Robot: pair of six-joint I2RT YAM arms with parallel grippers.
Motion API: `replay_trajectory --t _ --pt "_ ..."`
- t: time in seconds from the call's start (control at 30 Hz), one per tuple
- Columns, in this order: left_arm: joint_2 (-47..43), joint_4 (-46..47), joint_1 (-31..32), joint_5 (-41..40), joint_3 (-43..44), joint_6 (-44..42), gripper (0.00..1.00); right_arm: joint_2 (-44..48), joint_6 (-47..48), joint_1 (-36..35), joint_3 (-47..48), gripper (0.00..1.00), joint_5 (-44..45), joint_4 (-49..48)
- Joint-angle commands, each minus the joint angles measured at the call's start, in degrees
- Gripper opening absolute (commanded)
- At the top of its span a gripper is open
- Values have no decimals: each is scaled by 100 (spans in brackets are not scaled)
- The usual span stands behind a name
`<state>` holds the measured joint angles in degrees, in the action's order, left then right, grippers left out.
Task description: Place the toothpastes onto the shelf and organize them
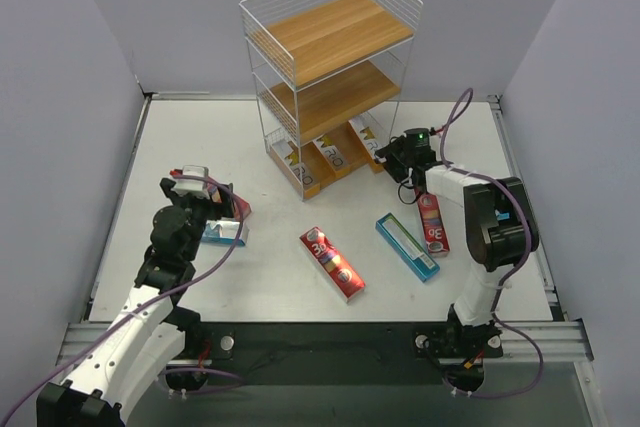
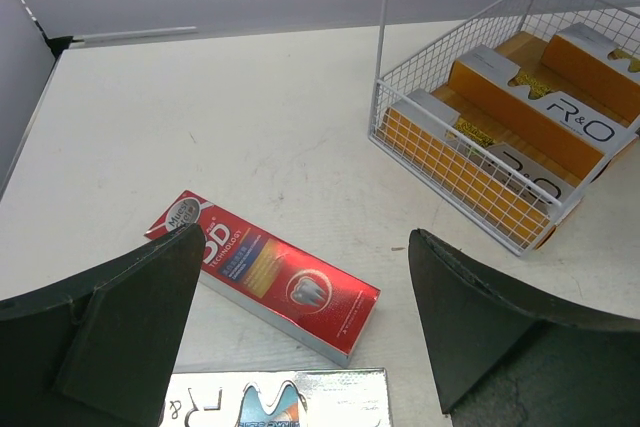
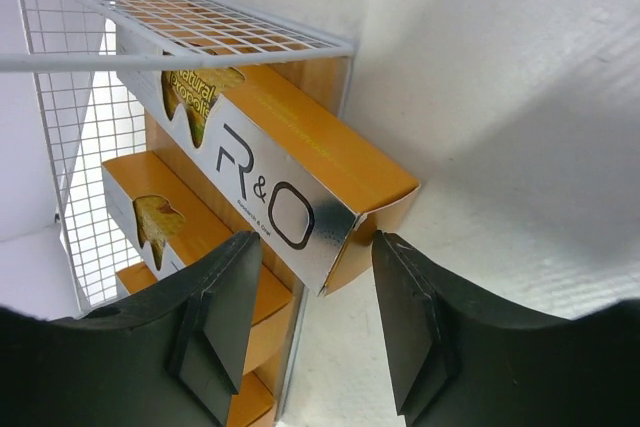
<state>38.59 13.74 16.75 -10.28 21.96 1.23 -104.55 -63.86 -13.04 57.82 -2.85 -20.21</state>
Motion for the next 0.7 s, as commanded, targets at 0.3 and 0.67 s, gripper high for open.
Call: replay_trajectory --t 0.3,0.67 --pt "35 252 12 0 -7 -44 94 -575 303 47 871 48 -154 -343" --pt "26 243 12 9 -16 -44 94 -909 286 56 1249 48 -435 -589"
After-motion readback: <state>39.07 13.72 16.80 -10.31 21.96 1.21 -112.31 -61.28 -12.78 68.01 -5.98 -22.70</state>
